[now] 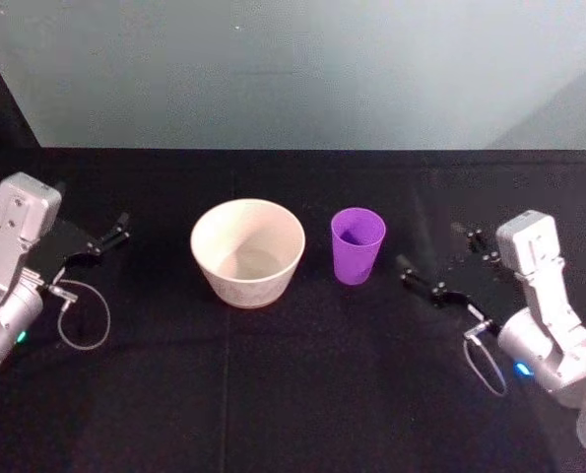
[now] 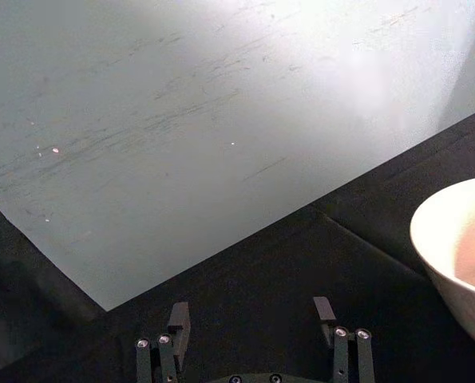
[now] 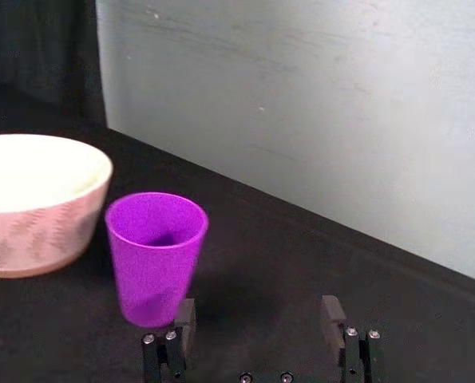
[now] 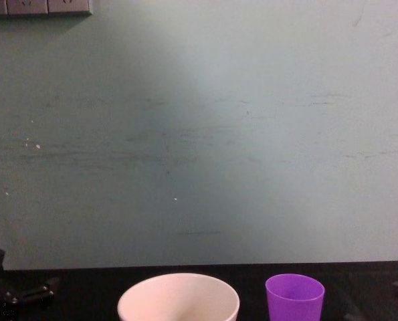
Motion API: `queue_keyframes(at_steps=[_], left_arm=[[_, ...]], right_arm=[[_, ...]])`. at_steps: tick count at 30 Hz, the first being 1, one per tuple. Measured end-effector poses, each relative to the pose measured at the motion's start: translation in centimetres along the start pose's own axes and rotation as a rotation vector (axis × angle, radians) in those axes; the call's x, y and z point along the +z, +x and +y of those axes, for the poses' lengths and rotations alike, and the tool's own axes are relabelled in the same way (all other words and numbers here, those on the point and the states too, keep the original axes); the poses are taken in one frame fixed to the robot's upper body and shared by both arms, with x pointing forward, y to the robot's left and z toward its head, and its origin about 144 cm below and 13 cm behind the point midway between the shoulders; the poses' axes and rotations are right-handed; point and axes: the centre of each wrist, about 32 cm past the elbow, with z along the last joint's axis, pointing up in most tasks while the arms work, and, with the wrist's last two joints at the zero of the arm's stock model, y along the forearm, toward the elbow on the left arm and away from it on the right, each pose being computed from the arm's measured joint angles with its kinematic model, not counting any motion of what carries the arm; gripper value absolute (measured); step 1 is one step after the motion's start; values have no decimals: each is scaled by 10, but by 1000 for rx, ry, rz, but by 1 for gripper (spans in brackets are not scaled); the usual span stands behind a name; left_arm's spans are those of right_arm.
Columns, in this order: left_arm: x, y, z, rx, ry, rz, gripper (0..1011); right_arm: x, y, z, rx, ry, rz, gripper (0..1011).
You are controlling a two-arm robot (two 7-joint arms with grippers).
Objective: Pick up the cup and pour the mung beans from the cup into the bowl.
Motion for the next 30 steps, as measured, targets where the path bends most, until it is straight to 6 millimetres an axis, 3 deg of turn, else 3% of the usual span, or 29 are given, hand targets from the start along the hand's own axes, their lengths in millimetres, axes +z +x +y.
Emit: queue_keyframes(at_steps=[30], left_arm=[[0, 0, 0, 0, 0, 0, 1000]], right_arm=[[0, -29, 42, 114, 47, 153, 1002]])
